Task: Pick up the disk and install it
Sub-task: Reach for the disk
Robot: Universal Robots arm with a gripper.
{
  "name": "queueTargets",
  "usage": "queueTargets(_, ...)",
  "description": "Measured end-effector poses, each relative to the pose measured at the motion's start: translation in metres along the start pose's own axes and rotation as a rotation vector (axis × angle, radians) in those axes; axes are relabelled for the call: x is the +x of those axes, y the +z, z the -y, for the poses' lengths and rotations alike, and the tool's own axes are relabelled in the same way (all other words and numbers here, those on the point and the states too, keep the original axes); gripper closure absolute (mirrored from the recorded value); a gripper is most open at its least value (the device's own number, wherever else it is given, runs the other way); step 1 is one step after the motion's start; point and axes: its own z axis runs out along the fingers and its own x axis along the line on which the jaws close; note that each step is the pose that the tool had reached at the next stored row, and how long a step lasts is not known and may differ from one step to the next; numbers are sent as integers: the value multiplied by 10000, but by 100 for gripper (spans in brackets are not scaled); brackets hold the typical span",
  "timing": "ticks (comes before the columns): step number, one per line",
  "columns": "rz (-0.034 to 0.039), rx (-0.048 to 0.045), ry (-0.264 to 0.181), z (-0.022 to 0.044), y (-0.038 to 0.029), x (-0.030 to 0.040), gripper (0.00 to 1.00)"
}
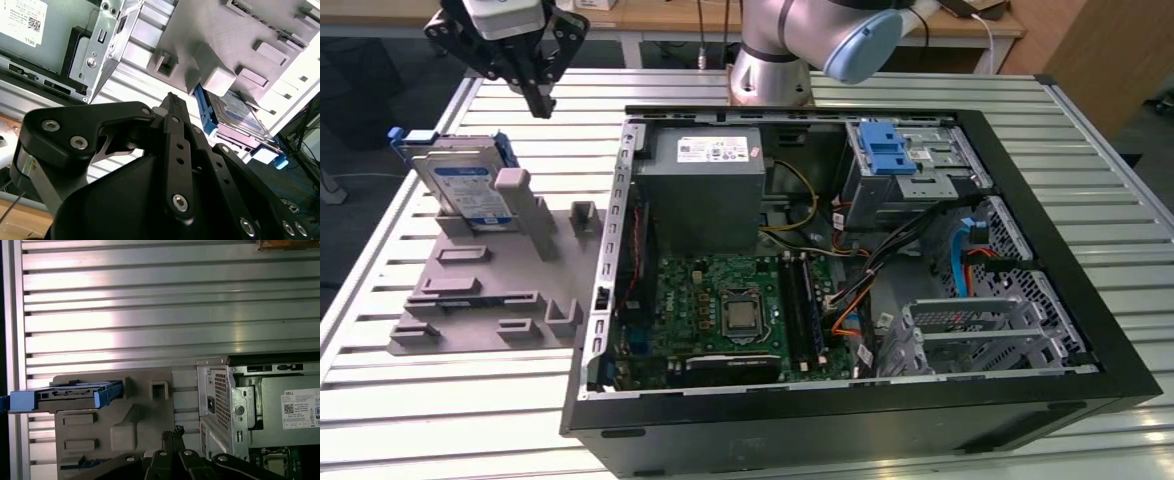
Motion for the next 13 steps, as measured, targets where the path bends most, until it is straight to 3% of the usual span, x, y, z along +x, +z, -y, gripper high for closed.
queueTargets(5,0,0,0,4,0,48,89)
queueTargets(13,1,7,0,3,10,262,89)
